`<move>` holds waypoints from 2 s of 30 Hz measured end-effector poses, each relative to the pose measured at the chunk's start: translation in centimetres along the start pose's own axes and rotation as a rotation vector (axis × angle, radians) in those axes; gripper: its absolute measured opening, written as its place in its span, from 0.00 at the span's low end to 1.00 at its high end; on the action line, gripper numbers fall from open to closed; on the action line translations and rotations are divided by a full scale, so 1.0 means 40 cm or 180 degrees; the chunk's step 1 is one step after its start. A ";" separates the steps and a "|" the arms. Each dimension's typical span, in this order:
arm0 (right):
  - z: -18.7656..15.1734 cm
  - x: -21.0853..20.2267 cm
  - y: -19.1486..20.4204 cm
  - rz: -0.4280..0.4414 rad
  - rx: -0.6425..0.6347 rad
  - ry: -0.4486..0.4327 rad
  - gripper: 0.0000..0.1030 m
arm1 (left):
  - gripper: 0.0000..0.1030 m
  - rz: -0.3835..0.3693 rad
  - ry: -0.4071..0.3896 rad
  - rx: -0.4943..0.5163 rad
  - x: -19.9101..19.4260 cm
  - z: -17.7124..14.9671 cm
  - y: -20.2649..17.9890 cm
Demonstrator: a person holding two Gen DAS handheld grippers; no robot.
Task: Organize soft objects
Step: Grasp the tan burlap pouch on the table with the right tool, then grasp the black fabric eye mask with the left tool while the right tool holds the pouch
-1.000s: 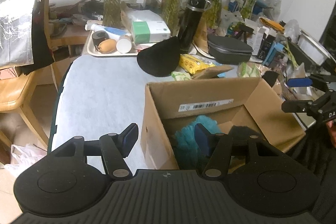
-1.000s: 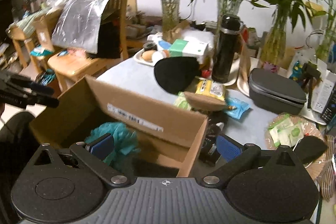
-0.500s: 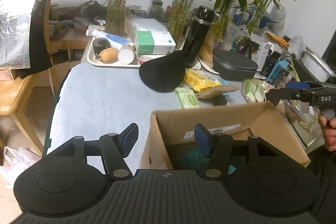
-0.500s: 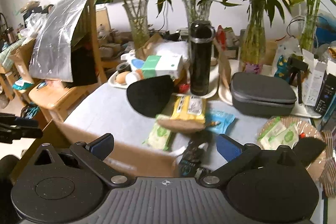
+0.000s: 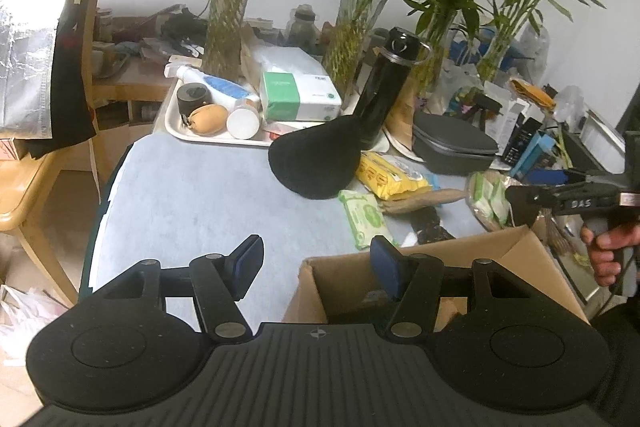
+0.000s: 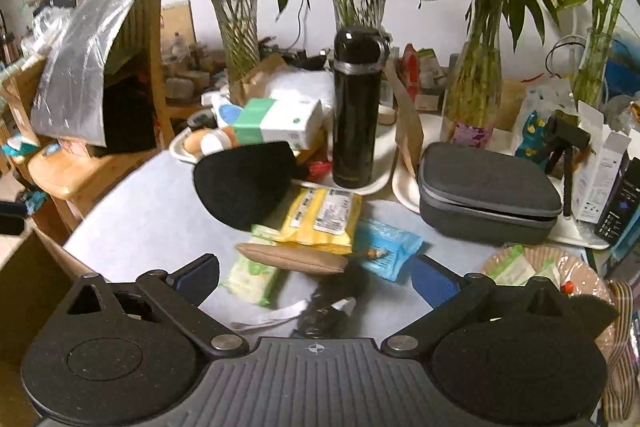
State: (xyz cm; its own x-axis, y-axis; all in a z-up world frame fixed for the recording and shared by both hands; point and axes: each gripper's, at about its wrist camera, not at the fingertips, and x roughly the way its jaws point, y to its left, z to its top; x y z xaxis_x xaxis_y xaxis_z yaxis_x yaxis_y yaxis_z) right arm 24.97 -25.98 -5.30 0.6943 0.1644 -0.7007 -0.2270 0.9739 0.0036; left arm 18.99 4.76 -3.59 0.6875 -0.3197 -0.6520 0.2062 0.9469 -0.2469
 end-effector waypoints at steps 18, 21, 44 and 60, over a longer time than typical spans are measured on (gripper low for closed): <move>-0.014 0.201 0.003 0.0079 -0.0693 0.0256 0.86 | 0.56 0.0031 -0.0053 -0.0152 0.051 0.053 0.071; -0.015 0.231 0.017 0.0141 -0.0841 0.0261 0.84 | 0.57 0.0043 -0.0057 -0.0149 0.060 0.061 0.078; 0.057 0.199 -0.009 0.0659 -0.0441 -0.0152 0.05 | 0.56 0.0136 0.0001 -0.0106 0.141 0.109 0.110; 0.048 0.065 -0.067 0.0486 0.0312 -0.0461 0.05 | 0.56 -0.0247 -0.0113 0.0603 0.229 0.135 0.061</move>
State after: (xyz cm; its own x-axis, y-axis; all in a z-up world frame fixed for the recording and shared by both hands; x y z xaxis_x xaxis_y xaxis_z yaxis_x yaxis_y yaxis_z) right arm 28.70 -27.84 -5.76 0.7493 0.3249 -0.5771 -0.2745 0.9454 0.1758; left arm 29.54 4.31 -6.31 0.6879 -0.3937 -0.6097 0.3844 0.9102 -0.1540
